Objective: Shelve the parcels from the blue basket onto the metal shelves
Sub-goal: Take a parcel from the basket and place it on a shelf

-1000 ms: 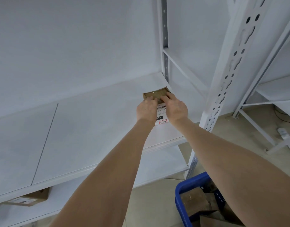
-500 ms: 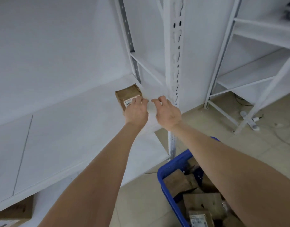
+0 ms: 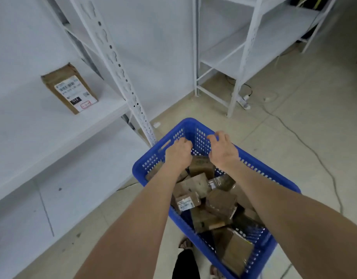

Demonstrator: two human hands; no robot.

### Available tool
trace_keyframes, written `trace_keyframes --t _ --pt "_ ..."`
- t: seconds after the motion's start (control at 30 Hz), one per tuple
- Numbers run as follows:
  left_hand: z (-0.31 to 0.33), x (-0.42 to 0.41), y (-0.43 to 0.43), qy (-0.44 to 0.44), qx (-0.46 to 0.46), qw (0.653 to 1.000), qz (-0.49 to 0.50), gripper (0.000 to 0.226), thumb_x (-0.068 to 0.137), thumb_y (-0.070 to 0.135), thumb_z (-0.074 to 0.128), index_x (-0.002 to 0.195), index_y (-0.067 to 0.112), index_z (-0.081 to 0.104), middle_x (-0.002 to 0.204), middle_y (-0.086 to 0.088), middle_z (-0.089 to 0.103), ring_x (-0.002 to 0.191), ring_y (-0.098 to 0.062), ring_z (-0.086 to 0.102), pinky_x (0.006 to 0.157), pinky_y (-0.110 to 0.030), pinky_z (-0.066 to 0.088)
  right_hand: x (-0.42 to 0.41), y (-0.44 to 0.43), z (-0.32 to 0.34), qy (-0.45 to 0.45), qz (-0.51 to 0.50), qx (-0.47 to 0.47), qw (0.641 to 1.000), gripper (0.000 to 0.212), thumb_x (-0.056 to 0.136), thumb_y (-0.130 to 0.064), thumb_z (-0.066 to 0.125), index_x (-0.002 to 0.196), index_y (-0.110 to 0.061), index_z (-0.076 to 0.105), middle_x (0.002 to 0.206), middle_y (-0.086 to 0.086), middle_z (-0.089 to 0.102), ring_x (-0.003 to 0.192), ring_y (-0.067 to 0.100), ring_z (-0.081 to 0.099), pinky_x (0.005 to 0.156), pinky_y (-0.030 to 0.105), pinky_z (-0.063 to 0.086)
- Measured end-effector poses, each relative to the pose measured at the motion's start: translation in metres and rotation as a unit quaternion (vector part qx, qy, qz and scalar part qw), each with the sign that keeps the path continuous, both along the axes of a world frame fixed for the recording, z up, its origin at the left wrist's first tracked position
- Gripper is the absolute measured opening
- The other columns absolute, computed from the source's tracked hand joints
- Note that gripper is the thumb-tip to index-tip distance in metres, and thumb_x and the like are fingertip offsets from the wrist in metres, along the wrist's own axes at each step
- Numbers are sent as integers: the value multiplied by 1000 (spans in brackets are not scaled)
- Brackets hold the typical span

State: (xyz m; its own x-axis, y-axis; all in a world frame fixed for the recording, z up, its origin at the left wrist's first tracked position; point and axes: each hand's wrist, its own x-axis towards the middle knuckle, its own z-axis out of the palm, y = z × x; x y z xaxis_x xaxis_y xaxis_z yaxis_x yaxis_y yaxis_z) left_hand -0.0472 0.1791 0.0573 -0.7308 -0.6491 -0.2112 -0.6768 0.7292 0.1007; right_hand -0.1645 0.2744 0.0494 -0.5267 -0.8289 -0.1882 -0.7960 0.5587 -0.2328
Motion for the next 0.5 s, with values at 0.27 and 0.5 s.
trace_keyframes --t 0.27,0.5 --pt "-125 -34 52 -117 189 975 11 25 92 11 47 115 9 56 114 -9 60 99 -27 60 80 -36 52 -23 68 -118 -164 -135 153 965 75 82 -39 72 142 -15 32 141 12 36 132 34 37 106 45 40" --pt "-228 -35 76 -131 331 932 73 29 100 19 40 116 4 59 116 -14 60 105 -29 57 85 -36 47 -3 94 -226 -284 -202 191 918 44 89 -42 62 125 -17 56 123 5 58 112 22 57 96 36 49"
